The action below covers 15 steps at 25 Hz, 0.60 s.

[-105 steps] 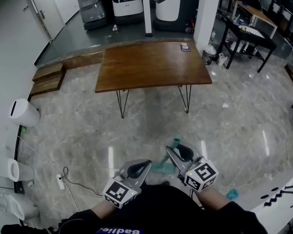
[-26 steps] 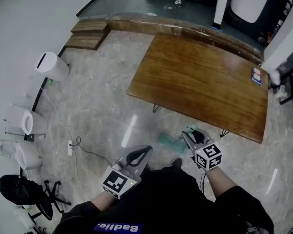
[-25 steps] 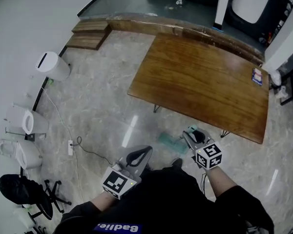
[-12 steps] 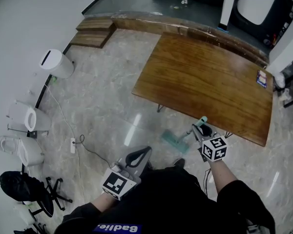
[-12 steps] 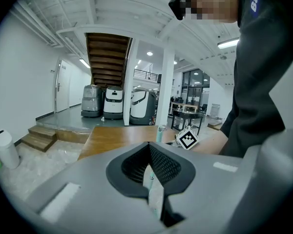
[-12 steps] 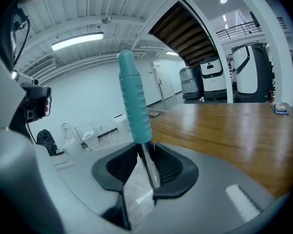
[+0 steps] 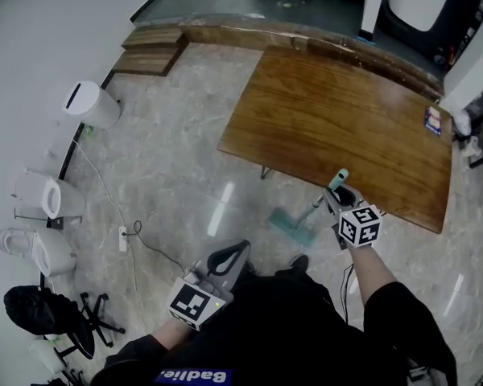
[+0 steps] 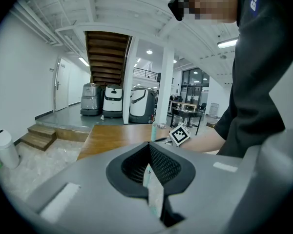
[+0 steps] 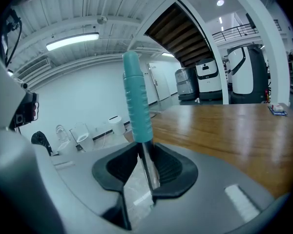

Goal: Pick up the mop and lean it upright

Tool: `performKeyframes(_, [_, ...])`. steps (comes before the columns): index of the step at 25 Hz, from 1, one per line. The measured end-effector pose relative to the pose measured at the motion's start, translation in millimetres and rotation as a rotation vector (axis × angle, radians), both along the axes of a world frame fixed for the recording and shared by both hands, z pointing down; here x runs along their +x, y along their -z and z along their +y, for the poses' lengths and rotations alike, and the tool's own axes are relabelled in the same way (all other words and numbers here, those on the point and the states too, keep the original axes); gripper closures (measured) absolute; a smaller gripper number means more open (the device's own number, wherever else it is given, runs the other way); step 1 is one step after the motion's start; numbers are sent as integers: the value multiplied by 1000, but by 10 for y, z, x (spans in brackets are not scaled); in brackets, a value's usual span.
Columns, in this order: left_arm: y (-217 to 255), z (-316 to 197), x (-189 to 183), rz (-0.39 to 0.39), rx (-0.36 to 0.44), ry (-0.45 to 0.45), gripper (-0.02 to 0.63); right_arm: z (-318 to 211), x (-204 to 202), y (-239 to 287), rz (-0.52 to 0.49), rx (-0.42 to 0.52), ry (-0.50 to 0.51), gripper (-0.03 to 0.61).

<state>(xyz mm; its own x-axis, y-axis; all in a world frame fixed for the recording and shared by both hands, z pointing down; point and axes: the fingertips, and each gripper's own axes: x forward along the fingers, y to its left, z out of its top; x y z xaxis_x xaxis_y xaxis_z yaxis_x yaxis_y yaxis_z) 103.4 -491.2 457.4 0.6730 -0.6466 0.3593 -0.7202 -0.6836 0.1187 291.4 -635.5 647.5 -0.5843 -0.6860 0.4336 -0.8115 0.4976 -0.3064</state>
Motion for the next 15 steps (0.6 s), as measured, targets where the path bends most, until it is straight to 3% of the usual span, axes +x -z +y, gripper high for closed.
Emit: performKeyframes(15, [-19,35,-88,-5,-19,9,595,-360,140,-60,-10,-9,-71,468])
